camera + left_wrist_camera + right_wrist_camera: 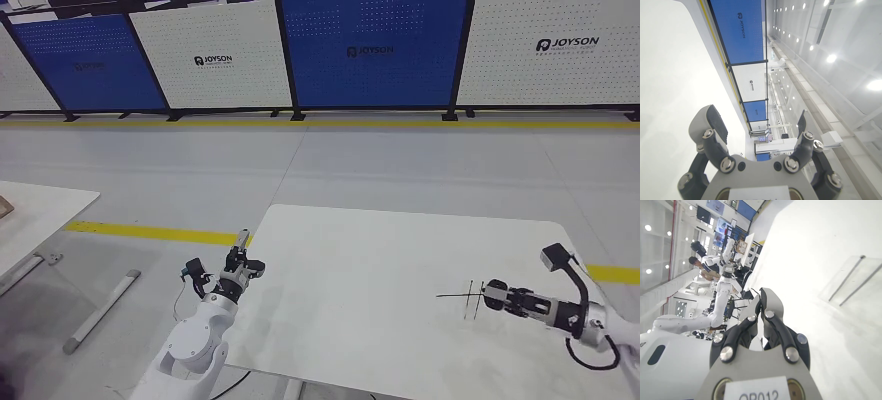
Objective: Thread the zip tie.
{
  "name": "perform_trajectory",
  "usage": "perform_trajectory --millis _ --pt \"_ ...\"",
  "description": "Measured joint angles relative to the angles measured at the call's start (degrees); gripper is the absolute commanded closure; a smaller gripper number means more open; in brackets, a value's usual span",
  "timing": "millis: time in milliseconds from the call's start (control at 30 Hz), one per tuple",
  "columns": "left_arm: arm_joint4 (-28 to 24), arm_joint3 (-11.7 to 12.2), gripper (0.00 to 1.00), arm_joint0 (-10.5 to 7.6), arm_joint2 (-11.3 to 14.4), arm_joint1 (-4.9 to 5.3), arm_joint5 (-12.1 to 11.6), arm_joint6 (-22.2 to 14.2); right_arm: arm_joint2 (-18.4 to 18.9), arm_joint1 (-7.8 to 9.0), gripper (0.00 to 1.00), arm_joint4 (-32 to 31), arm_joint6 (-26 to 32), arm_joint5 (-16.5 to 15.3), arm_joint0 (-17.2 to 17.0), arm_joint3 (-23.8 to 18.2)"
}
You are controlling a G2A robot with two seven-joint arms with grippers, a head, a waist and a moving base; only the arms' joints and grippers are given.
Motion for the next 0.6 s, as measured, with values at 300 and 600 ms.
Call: perform_trajectory --millis 300,600 --pt "0.0 0.0 0.0 0.0 0.0 0.0 0.0 0.0 -2.97 -0.98 1.0 -16.52 -17.56 1.02 -2.97 -8.07" --pt "0.0 0.0 0.0 0.0 0.0 0.0 0.0 0.0 -2.9 -0.96 1.0 -15.22 -15.86 0.98 -2.95 -8.03"
